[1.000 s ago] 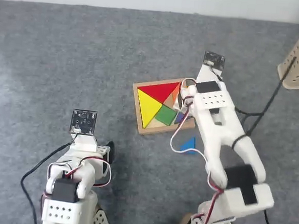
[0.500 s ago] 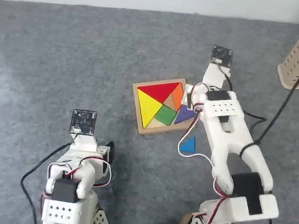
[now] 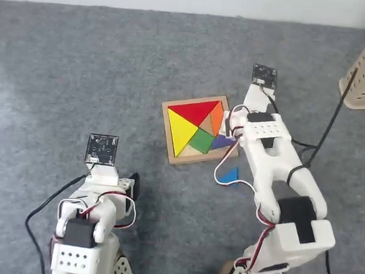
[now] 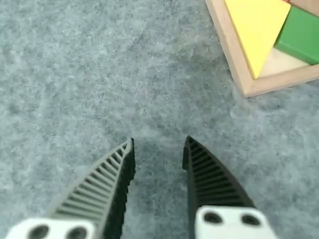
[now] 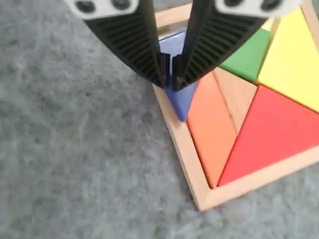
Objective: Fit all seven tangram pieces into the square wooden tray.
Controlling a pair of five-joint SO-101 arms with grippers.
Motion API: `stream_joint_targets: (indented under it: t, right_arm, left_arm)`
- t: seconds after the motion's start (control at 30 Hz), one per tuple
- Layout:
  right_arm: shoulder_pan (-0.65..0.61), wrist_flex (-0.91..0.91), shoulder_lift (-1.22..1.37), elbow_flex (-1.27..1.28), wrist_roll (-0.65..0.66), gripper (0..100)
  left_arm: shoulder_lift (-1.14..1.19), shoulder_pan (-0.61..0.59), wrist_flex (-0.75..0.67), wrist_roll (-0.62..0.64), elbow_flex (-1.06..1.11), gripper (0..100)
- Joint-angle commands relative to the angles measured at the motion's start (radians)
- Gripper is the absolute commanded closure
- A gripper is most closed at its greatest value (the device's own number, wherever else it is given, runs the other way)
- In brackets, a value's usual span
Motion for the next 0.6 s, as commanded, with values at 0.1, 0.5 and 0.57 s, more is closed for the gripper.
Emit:
stream_joint_targets:
  t: [0.1, 0.5, 0.57]
  right_arm:
    - [-0.058, 0.054, -0.016, -0.008, 0.017, 98.3]
    - [-0.051, 0.053, -0.005, -0.018, 0.017, 98.3]
    - [-0.039, 0.053, -0.005, -0.018, 0.017, 98.3]
  left_arm:
    - [-0.020, -0.003, -0.006, 0.006, -0.002, 85]
    - [-0.020, -0.003, -0.006, 0.006, -0.002, 85]
    - [-0.020, -0.003, -0.006, 0.006, -0.002, 85]
